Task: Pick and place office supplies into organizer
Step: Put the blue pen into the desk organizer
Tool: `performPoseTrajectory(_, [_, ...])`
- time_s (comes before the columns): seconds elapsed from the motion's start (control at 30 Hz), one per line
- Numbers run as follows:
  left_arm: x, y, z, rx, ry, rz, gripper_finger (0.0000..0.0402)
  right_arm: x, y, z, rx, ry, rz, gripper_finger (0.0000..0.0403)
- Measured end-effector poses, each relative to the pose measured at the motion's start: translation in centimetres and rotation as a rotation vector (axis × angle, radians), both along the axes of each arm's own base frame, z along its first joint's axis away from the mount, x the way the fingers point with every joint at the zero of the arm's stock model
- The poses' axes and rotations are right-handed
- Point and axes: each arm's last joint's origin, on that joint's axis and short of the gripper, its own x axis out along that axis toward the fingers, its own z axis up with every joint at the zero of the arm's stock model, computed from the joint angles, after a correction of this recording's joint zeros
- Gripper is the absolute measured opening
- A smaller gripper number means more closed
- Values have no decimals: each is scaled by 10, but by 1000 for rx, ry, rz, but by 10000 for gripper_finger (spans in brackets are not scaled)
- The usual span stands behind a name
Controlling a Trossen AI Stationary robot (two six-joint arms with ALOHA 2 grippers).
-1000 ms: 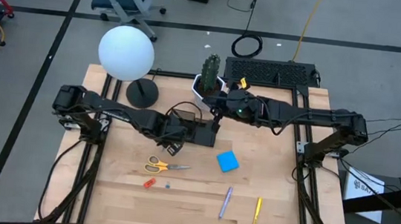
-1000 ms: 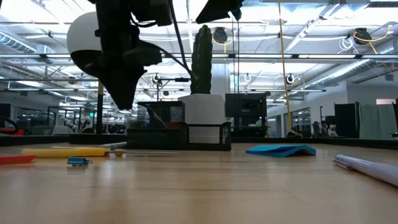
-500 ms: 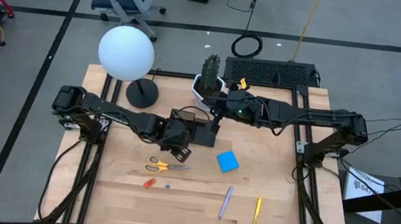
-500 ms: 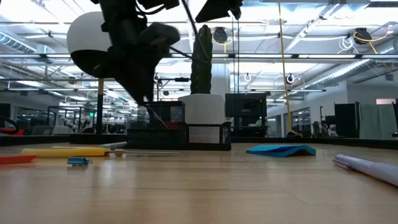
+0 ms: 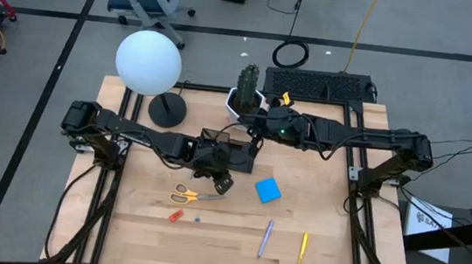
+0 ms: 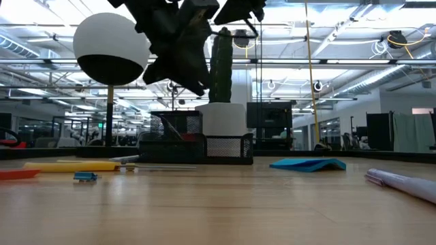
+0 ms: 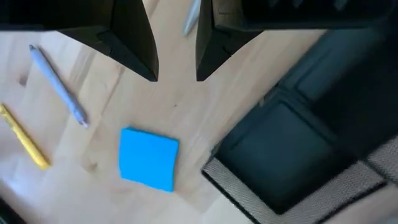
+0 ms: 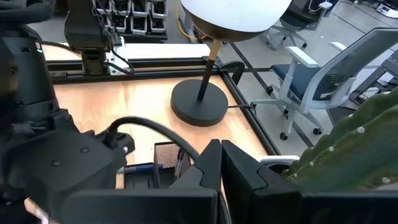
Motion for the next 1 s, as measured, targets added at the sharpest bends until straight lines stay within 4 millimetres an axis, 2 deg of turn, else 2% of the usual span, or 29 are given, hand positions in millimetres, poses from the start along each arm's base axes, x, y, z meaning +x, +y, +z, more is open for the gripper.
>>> performPoseTrajectory(0.2, [-14,15,-9,-79,157,280,113,0,0,0,0,0,0,4])
performPoseTrajectory(0.3, [-21,20,-12,-97,229,366,113,0,0,0,0,0,0,4])
performPoseTrajectory(0.5, [-30,20,-18,-104,332,447,113,0,0,0,0,0,0,4])
performPoseTrajectory(0.73, [-45,21,-32,-89,541,566,113,0,0,0,0,0,0,4])
performPoseTrajectory(1.0, [-37,17,-42,-155,550,553,113,1,0,1,-1,-15,-1,4])
